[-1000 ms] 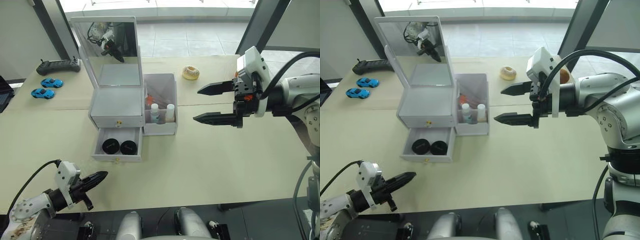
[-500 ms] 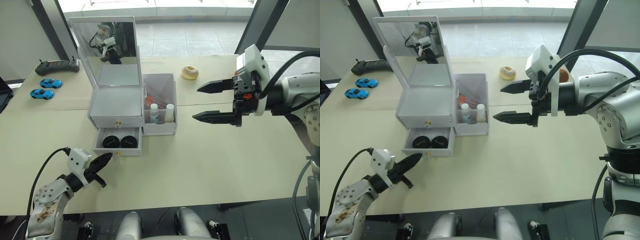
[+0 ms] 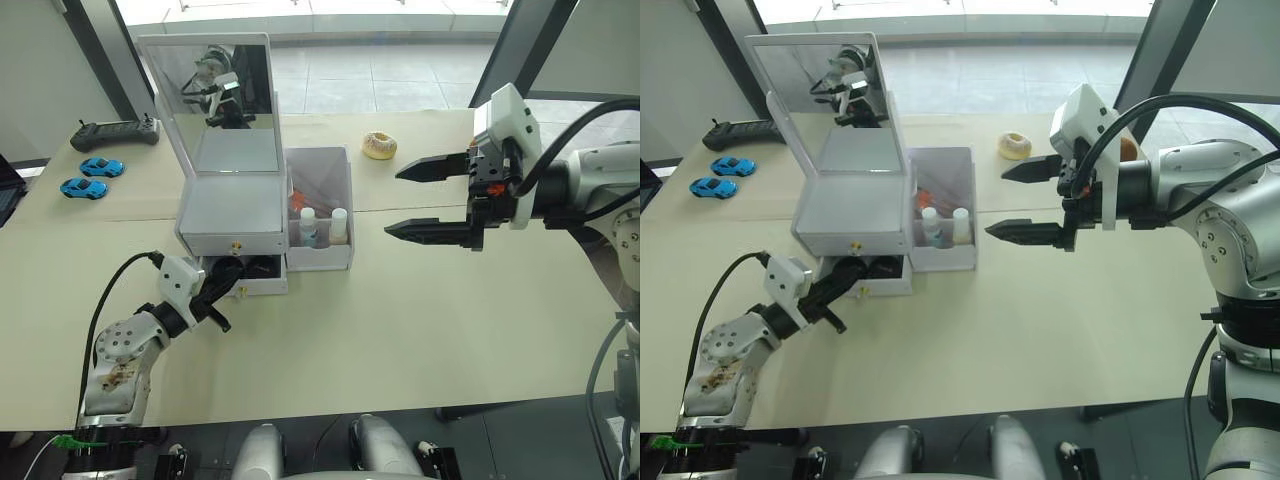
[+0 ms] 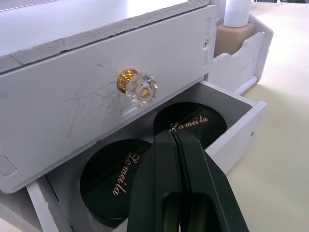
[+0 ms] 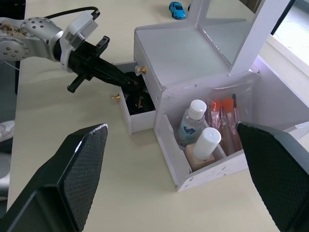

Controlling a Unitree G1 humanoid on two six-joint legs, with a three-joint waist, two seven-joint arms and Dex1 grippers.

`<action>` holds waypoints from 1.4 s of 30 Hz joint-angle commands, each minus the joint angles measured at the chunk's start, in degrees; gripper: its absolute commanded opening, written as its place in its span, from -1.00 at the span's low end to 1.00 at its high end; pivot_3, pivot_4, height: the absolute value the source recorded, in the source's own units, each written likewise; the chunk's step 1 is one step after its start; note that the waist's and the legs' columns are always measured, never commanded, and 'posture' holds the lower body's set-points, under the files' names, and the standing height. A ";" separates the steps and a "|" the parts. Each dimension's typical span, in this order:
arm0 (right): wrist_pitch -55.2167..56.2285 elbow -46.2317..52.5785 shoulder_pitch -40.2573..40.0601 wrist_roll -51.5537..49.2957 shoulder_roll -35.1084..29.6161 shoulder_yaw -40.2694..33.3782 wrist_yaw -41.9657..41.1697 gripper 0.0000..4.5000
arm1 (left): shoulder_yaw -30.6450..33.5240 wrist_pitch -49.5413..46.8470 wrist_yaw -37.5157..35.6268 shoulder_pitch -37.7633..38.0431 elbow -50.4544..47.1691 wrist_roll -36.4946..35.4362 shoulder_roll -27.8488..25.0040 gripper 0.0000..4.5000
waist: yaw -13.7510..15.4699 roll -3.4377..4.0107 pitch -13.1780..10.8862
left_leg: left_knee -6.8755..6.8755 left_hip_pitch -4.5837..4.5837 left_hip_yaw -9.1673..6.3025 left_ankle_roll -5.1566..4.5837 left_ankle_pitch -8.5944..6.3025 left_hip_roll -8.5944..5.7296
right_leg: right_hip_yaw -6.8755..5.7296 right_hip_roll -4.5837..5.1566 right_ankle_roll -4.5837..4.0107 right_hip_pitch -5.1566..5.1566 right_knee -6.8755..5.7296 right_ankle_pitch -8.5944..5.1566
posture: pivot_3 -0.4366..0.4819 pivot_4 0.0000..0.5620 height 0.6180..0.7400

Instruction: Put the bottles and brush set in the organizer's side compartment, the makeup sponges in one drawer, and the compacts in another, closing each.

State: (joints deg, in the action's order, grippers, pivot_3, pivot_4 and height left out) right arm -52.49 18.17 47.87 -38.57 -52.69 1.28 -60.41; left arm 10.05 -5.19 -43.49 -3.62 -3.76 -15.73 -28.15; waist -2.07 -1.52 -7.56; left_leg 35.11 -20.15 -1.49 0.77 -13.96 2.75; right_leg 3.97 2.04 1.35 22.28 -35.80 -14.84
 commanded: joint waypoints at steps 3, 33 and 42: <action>-0.95 2.24 -0.64 -1.29 -0.87 -3.15 1.31 1.00 | 0.39 0.57 -0.46 -0.90 0.98 -1.07 -1.36 -0.98 | -0.01 0.00 0.00 | 0.00 0.00 0.00 0.00 0.00 0.00 | 0.00 0.00 0.00 0.00 0.00 0.00 | -0.05 -0.47 1.00; -2.46 4.06 -1.98 -2.43 -0.33 -4.00 4.47 1.00 | 2.83 -3.44 0.80 2.68 4.87 -8.72 2.53 -0.98 | 0.19 -0.01 -0.02 | -0.02 -0.01 -0.01 0.00 0.00 -0.01 | -0.02 0.04 0.13 0.04 0.08 -0.07 | -0.05 -0.47 1.00; -2.94 4.42 -1.99 -3.07 -0.93 -4.47 5.03 1.00 | 2.88 -3.58 -0.29 -1.92 8.07 -8.77 1.87 -0.98 | 0.22 -0.01 -0.02 | -0.01 -0.01 -0.02 0.00 0.00 -0.02 | -0.03 0.04 0.14 0.04 0.08 -0.06 | -0.05 -0.47 1.00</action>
State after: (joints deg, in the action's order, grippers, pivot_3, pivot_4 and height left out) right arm -55.35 20.99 45.57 -40.90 -52.87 -0.86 -55.93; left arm 12.15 -10.03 -43.51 -4.66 4.15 -24.62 -25.47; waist -1.85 -1.53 -7.58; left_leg 35.09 -20.16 -1.51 0.78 -13.95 2.73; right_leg 3.94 2.08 1.49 22.31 -35.72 -14.90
